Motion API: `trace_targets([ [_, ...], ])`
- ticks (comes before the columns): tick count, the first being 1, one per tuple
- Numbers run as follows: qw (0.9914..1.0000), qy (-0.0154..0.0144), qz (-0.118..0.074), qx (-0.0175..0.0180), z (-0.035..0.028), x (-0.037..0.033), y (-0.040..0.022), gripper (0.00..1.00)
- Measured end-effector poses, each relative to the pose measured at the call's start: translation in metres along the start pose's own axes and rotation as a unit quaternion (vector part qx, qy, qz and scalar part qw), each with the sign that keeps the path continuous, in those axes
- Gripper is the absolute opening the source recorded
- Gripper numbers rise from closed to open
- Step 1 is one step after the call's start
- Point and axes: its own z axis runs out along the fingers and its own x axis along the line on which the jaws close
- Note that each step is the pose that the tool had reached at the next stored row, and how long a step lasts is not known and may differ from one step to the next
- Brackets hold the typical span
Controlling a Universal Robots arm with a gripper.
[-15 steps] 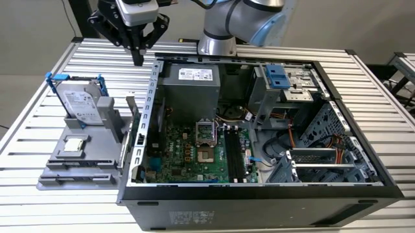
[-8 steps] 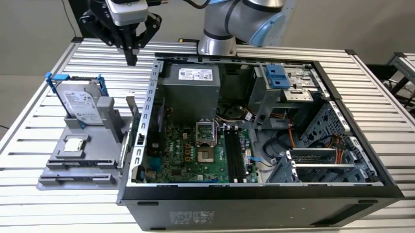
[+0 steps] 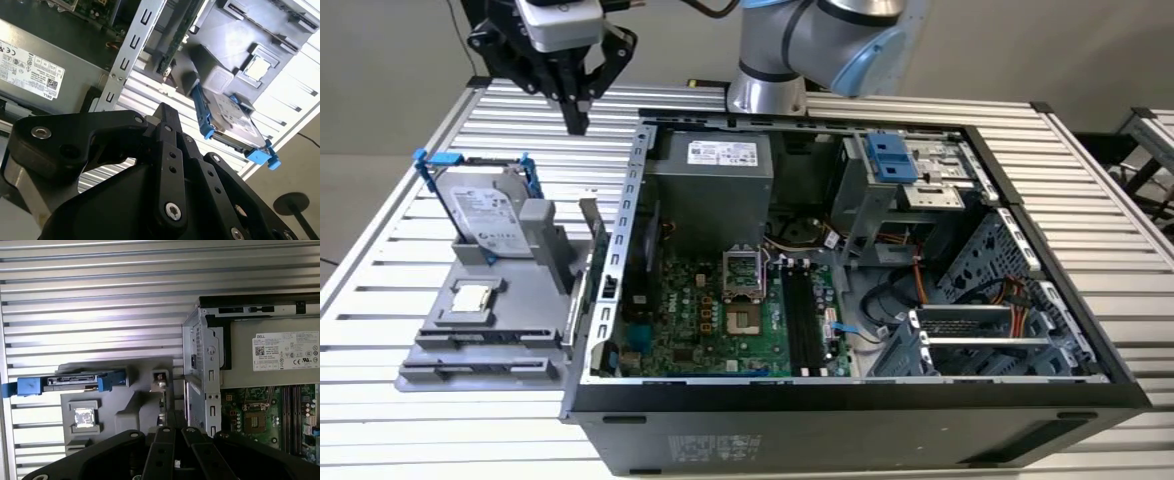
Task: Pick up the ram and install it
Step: 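Reach for the ram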
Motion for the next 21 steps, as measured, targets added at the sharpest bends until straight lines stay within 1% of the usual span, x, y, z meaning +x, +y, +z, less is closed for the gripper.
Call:
trace_targets([
  [7, 1.00000, 0.0000, 0.000, 0.0000, -0.0002, 0.0127, -0.0008, 0.00],
  [13, 1.00000, 0.0000, 0.000, 0.0000, -0.0005, 0.0264, -0.0018, 0.00],
  [21, 1.00000, 0.0000, 0.000, 0.0000, -0.0008, 0.0429, -0.0029, 0.00],
])
